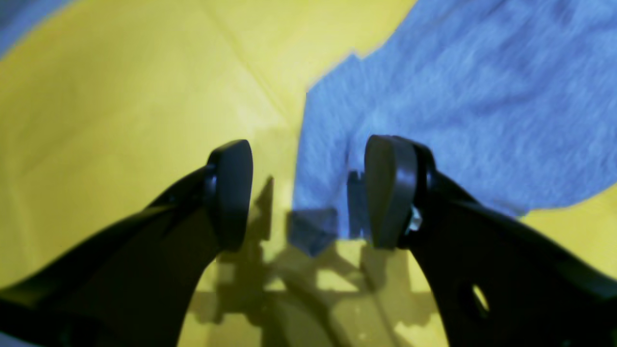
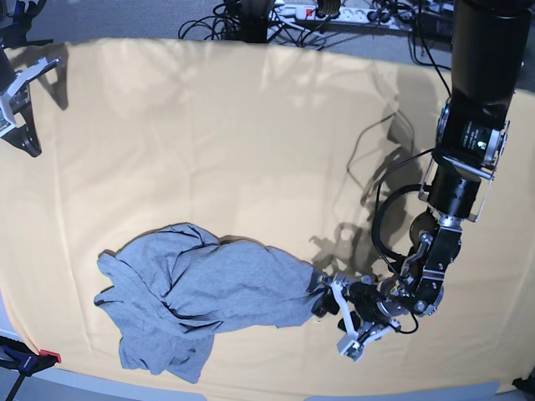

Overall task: Layout the t-shirt on the table in an organized manner, then fold the t-shirt properly
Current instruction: 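Lower the left gripper onto the grey t-shirt's edge and grasp it, then drag the grasped shirt edge away from the bundle with the left gripper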

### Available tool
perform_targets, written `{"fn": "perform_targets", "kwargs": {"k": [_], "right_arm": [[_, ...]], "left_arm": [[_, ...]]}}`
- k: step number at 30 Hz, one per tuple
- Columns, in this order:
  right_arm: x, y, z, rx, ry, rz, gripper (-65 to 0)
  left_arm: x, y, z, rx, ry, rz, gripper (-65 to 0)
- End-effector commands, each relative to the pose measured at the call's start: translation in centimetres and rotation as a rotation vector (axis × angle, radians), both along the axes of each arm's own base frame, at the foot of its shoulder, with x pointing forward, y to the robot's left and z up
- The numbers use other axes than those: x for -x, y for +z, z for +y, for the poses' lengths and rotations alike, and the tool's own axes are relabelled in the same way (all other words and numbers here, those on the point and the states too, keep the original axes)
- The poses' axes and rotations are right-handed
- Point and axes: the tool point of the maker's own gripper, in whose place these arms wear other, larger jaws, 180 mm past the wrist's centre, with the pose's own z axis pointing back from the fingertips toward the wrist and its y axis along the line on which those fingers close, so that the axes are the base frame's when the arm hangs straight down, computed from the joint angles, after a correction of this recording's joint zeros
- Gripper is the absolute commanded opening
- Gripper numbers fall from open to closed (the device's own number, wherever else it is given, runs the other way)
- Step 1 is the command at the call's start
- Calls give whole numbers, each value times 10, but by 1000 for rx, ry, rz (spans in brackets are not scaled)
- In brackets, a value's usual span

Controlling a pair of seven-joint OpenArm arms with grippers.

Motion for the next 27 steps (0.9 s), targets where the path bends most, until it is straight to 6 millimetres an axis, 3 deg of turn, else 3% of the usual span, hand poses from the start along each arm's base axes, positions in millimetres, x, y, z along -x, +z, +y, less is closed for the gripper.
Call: {"fn": "perform_targets", "kwargs": {"k": [1,6,18,22,24,27], "right_arm": [[-3,9,3,0,19,-30,-650],[-3,9,3,-1,20,-31,-650],[-3,10,4,-5,22,-37,-650],[-3,10,4,-5,22,-37,-650],[-3,10,4,-5,22,-36,-650],[-3,10,4,-4,22,-36,-650]], "left_arm": [[-13,22,3,21,17,-48,-275],[-2,-4,7,18,-4,44,-277],[-3,0,-17,69,-52,5,-291],[-2,-11,-30,36,-70,6,-296],[-4,-17,-31,34,-40,21,-383],[-12,-24,-16,12,74,34,-650]]}}
